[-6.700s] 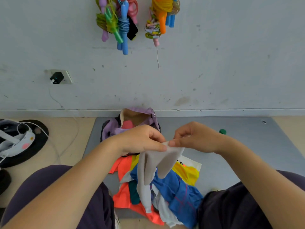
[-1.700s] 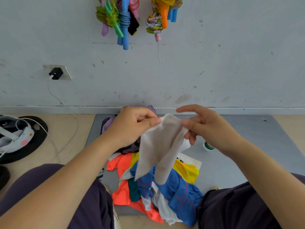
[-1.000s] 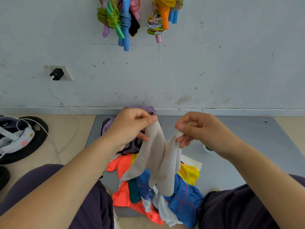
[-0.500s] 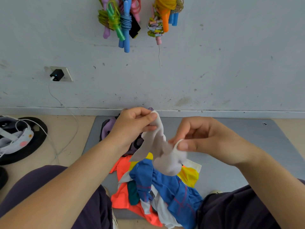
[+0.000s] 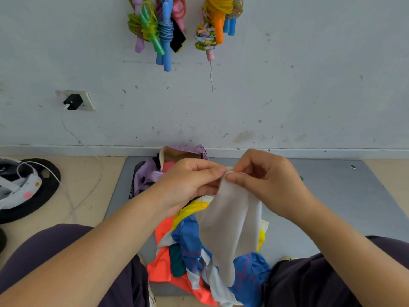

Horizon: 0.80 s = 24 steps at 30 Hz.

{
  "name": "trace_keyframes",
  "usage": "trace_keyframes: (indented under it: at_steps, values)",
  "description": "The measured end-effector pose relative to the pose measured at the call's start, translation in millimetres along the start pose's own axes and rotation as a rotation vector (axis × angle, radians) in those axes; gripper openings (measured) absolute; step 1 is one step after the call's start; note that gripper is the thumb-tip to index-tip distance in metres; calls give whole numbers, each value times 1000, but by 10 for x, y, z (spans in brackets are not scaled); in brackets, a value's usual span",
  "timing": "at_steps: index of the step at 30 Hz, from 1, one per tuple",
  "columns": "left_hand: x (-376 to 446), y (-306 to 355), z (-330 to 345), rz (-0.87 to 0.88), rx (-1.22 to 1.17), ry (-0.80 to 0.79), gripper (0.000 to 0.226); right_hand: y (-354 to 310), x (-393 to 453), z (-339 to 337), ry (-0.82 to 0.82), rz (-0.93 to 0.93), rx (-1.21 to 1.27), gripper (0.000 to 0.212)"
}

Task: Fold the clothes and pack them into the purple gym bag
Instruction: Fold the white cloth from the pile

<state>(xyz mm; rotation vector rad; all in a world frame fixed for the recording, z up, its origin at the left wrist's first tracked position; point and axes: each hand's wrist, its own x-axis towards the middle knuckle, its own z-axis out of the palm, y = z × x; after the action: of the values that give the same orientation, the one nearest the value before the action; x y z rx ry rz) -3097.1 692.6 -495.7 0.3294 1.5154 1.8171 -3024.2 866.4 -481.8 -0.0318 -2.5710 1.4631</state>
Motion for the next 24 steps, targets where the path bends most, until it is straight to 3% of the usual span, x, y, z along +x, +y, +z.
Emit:
trace_keyframes:
  at_steps: [7, 14, 18, 24]
  values:
    - [-29, 18, -24, 8, 67, -16, 25, 35, 14, -7, 10, -44, -17, 24]
    - [-89, 46, -41, 60, 121, -134, 31, 31, 43, -34, -12, -72, 145, 23]
    - [-101, 45, -36, 127, 198, -97, 21, -4, 64, -68, -124, 0, 278, 32]
    - [-114, 102, -53, 199, 468, -19, 8, 24, 78, -124, -282, 58, 292, 18]
